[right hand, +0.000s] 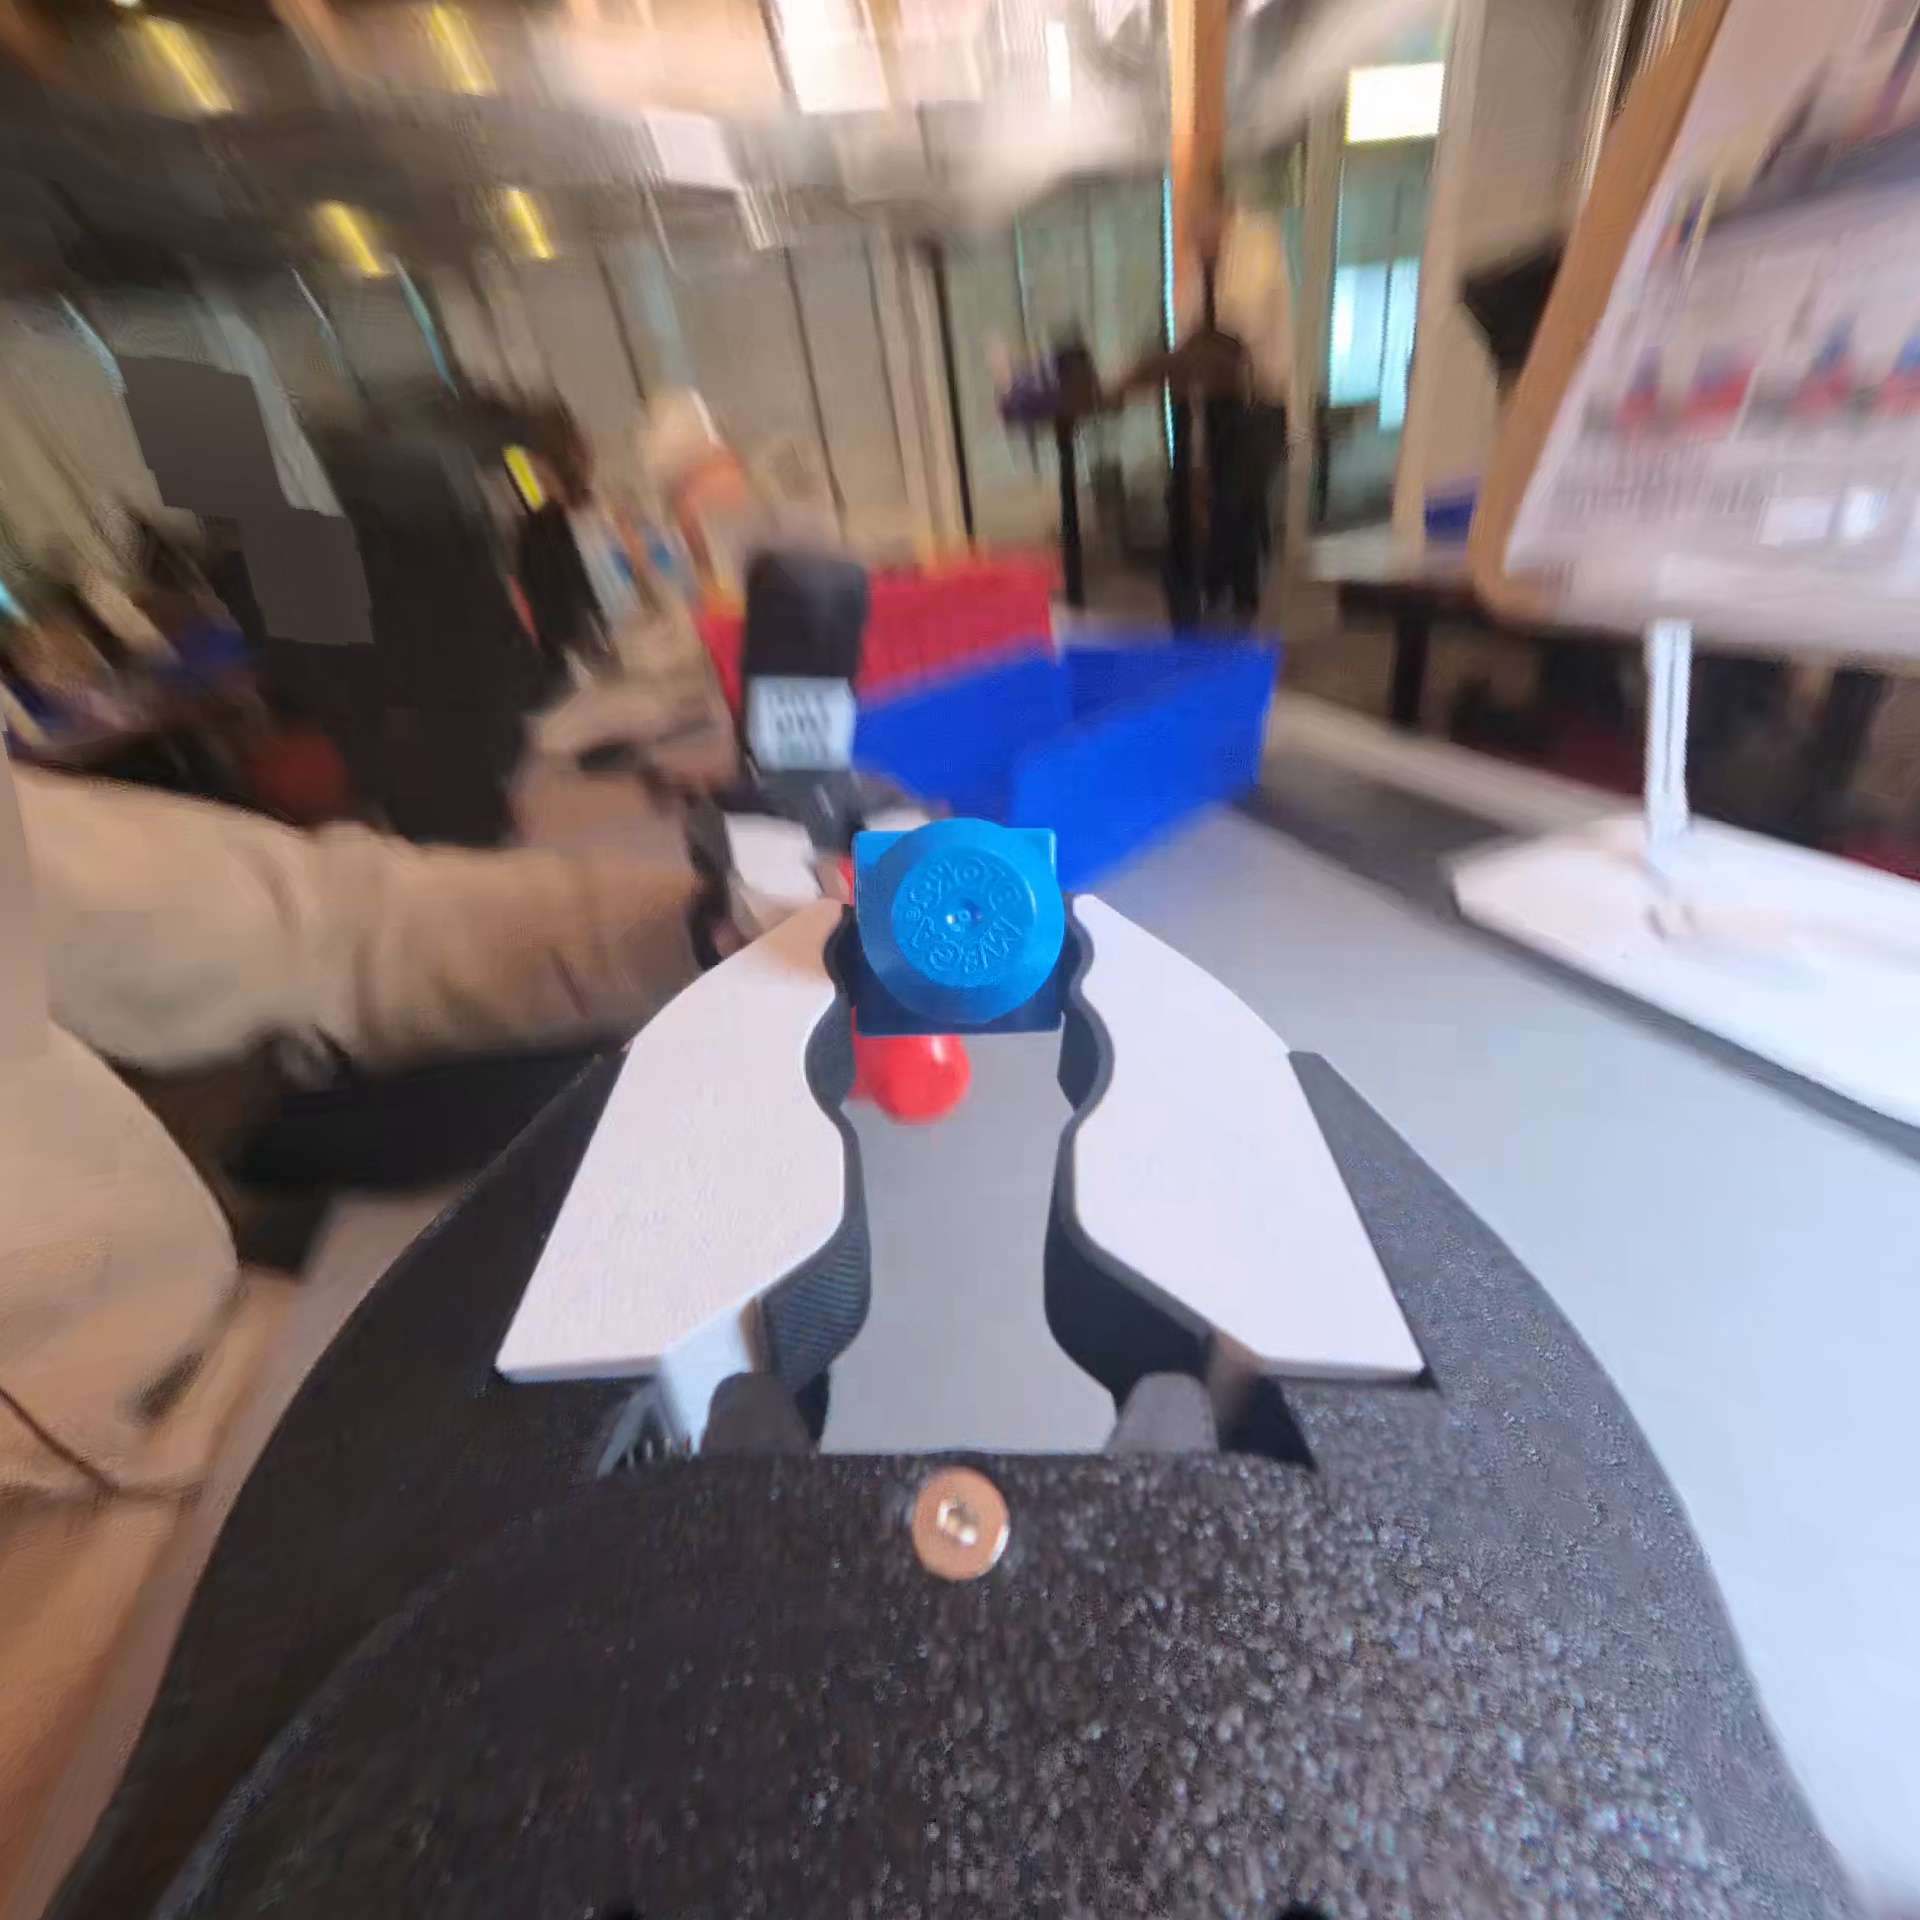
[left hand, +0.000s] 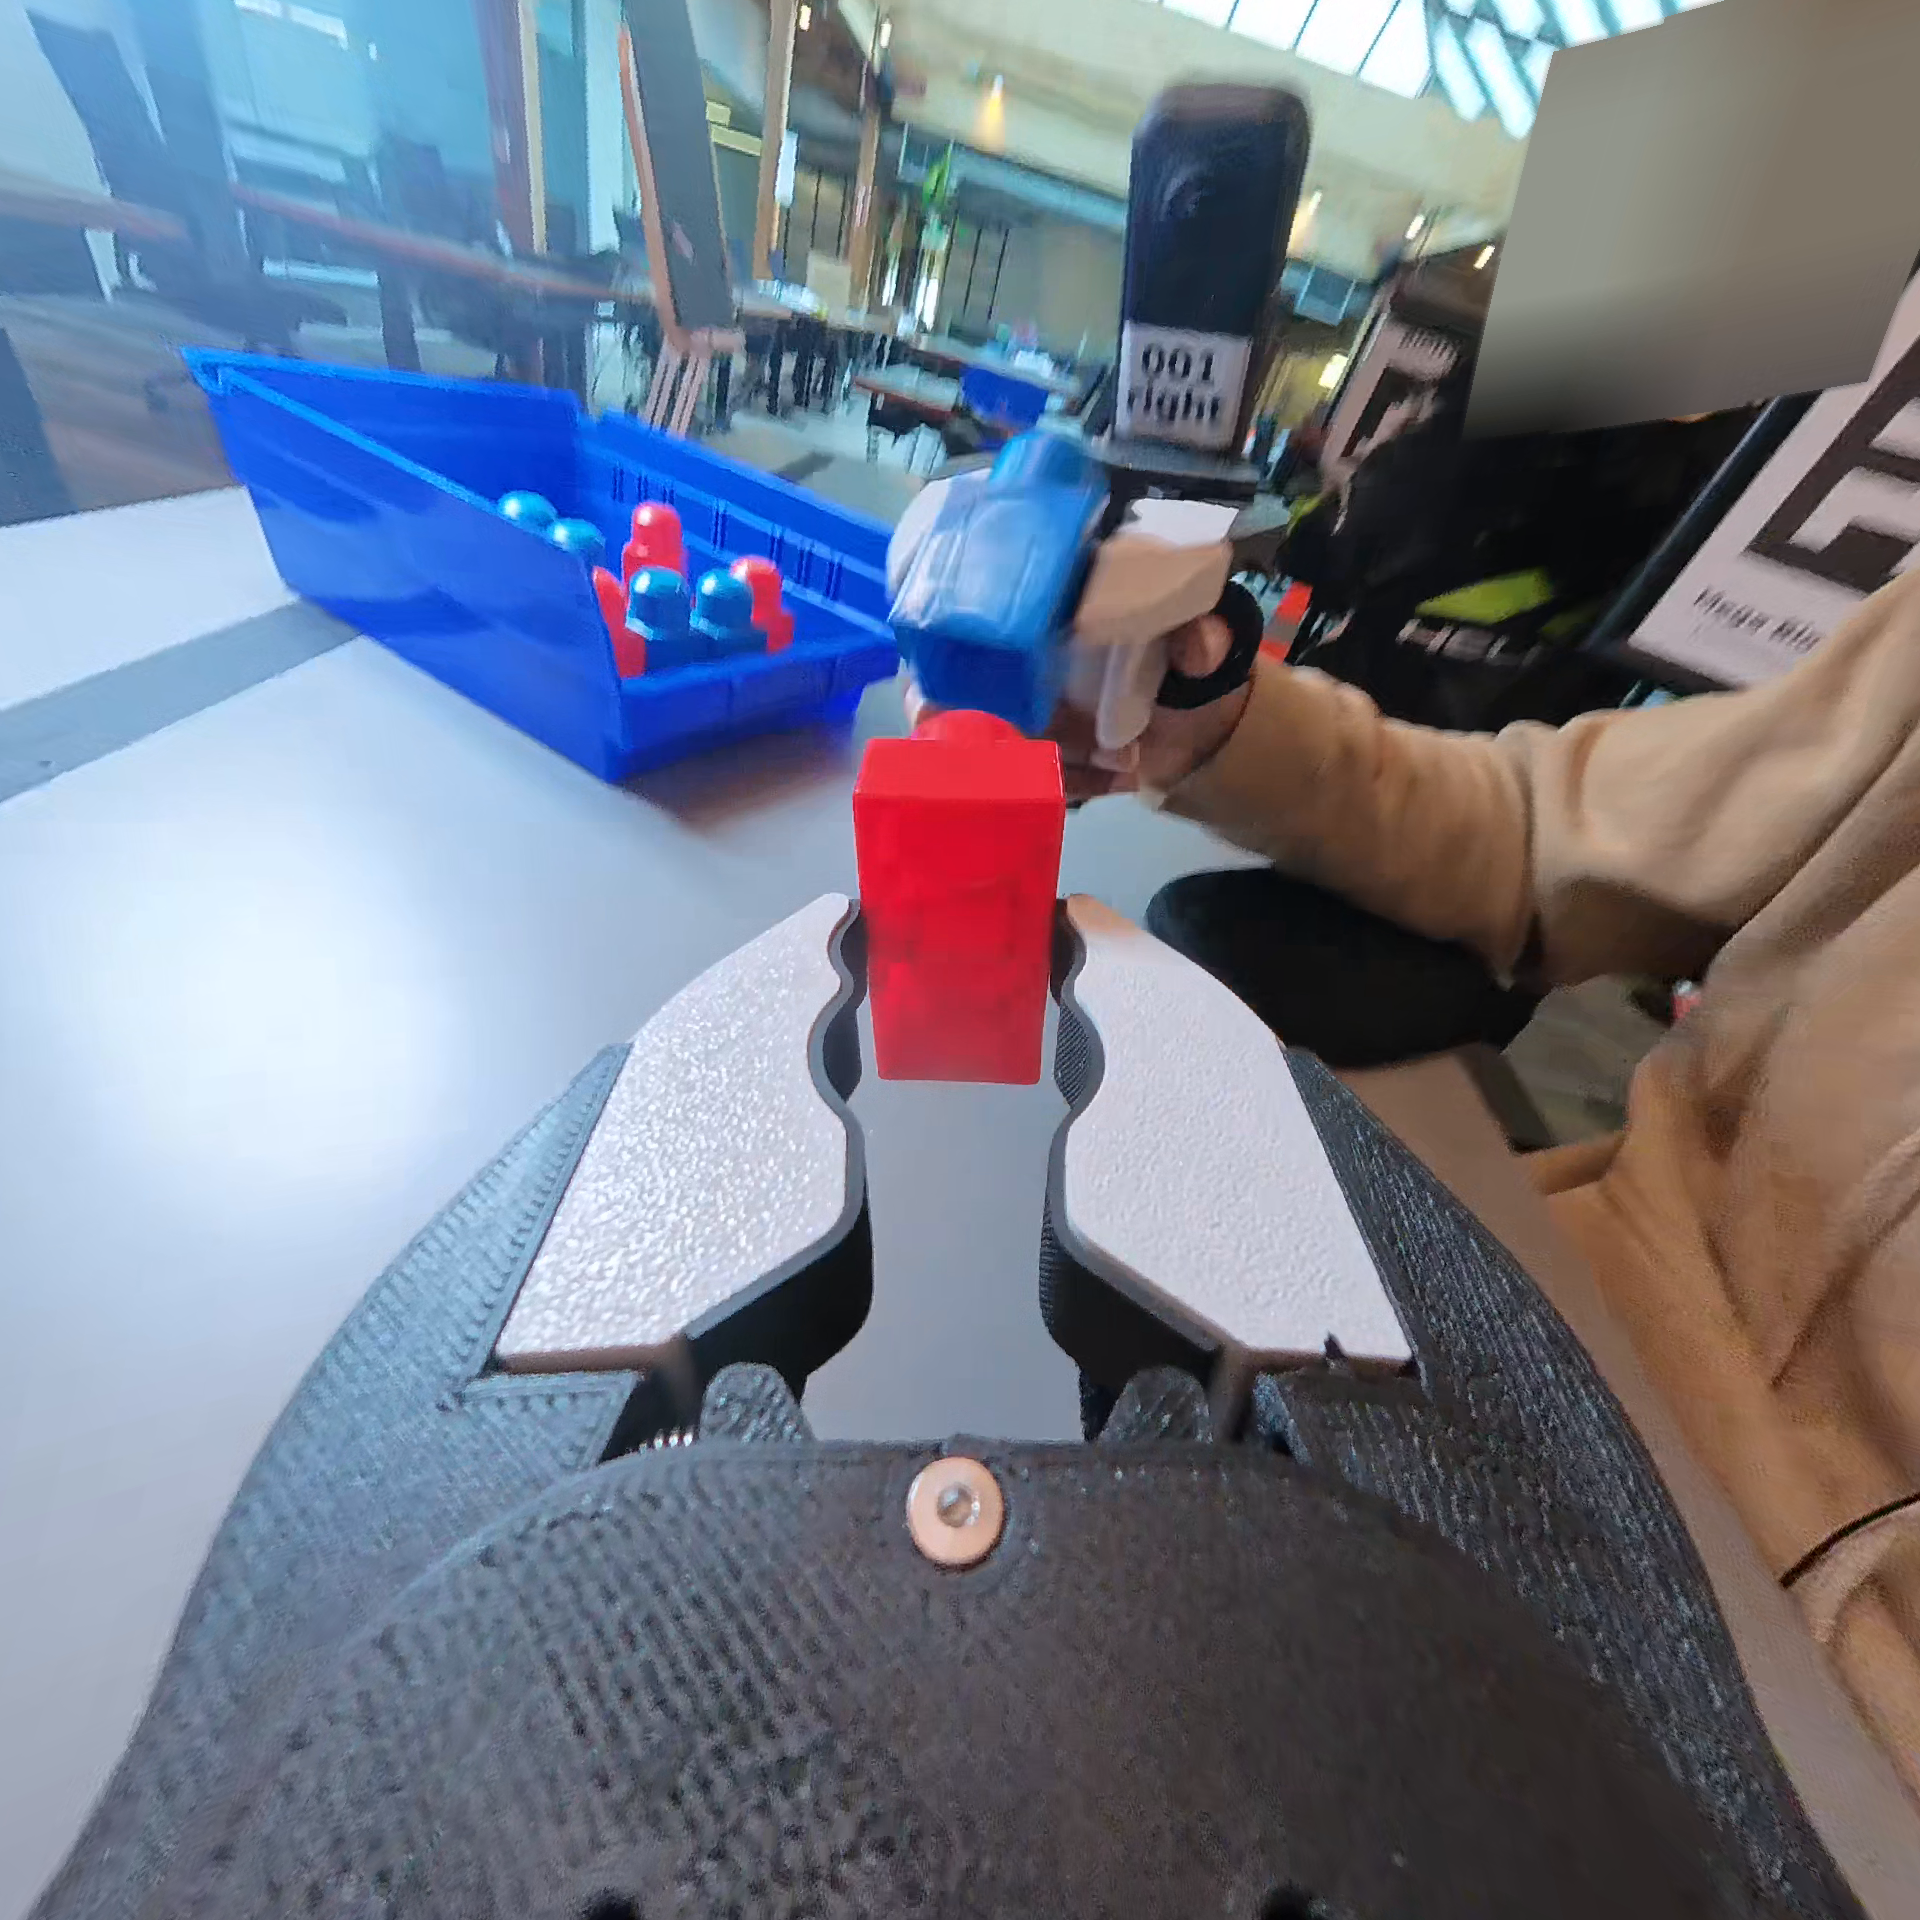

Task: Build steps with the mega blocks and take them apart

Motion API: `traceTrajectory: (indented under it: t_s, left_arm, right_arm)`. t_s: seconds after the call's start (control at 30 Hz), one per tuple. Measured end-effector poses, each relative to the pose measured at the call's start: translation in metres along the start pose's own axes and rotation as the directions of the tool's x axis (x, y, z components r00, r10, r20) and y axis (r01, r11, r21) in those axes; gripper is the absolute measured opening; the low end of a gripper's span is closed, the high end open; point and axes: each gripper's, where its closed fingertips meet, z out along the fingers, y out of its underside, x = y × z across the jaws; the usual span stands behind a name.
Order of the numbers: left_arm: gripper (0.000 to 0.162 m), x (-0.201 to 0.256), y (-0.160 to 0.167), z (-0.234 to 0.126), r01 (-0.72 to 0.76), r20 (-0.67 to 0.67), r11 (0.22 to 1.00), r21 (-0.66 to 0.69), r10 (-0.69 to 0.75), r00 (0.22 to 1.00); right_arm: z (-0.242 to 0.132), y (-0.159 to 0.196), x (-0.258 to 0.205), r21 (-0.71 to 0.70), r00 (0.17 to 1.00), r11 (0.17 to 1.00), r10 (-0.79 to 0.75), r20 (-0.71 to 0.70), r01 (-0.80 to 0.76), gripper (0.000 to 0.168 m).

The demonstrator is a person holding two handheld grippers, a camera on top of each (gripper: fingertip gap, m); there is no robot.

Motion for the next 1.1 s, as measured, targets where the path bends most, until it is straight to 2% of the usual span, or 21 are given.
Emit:
traceTrajectory:
  t_s: [0.07,0.17,0.3,0.43,0.6,0.77,0.97,1.1]
  left_arm:
    - [0.034,0.008,-0.015,-0.003,0.026,-0.037,0.996,0.080,-0.023,0.999]
    - [0.034,0.027,-0.032,-0.002,0.064,-0.113,0.986,0.151,-0.047,0.992]
    - [0.034,0.043,-0.029,0.008,0.046,-0.145,0.992,0.121,-0.028,0.989]
    - [0.034,0.039,-0.025,0.006,0.030,-0.120,0.996,0.082,-0.020,0.993]
    - [0.034,0.037,-0.004,0.008,-0.036,-0.103,0.996,-0.077,0.028,0.994]
    - [0.034,0.035,0.021,0.007,-0.105,-0.101,0.964,-0.243,0.082,0.991]
    - [0.034,0.031,0.024,0.008,-0.140,-0.080,0.956,-0.257,0.124,0.989]
    - [0.034,0.031,0.008,0.011,-0.086,-0.101,0.989,-0.117,0.074,0.992]
  right_arm:
    - [-0.011,-0.032,-0.013,0.225,0.997,0.973,0.033,0.072,-0.048,0.036]
    - [-0.008,-0.036,-0.024,0.307,0.983,0.941,0.098,0.155,-0.142,0.036]
    - [0.017,-0.016,-0.044,0.232,0.964,0.955,0.130,0.232,-0.185,0.037]
    - [0.024,-0.003,-0.044,0.160,0.973,0.976,0.115,0.202,-0.148,0.037]
    - [0.024,0.025,-0.046,-0.066,0.975,0.994,0.094,0.203,-0.082,0.036]
    - [0.024,0.059,-0.049,-0.271,0.975,0.962,0.073,0.211,-0.013,0.036]
    - [0.025,0.058,-0.045,-0.233,0.979,0.972,0.036,0.202,0.012,0.037]
    - [0.025,0.036,-0.040,-0.117,0.985,0.993,0.039,0.168,-0.019,0.043]
